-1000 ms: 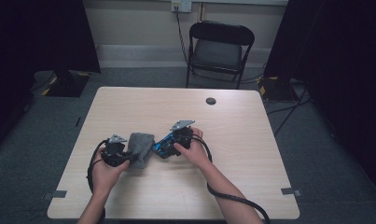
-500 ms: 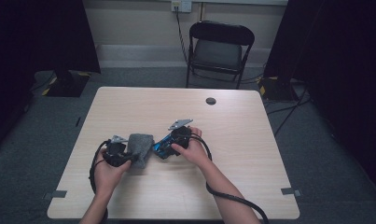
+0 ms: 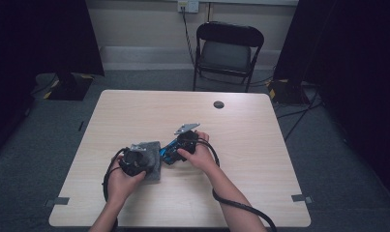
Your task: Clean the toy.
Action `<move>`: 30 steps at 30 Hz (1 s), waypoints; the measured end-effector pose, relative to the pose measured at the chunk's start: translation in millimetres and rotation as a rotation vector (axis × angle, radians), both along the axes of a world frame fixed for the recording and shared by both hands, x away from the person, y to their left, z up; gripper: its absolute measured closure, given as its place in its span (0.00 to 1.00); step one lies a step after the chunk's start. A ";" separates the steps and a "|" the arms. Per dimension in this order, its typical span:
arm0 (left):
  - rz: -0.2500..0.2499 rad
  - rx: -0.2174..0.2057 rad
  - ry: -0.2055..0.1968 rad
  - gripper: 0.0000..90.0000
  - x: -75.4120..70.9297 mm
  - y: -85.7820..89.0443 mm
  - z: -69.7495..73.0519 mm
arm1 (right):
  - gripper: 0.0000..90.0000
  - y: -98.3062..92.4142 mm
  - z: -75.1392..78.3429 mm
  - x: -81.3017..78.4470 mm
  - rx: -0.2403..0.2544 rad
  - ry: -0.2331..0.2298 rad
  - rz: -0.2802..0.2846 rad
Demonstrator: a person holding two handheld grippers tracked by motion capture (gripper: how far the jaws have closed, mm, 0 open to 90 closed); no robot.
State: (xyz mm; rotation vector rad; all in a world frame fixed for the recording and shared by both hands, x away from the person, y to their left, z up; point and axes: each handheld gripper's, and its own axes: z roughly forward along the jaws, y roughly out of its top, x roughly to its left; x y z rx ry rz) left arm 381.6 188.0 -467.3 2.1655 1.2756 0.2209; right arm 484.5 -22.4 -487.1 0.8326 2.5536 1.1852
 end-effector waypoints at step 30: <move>-0.200 -0.064 0.043 0.85 -22.7 -54.5 -0.8 | 0.00 0.2 0.4 -0.5 -0.004 0.001 -0.006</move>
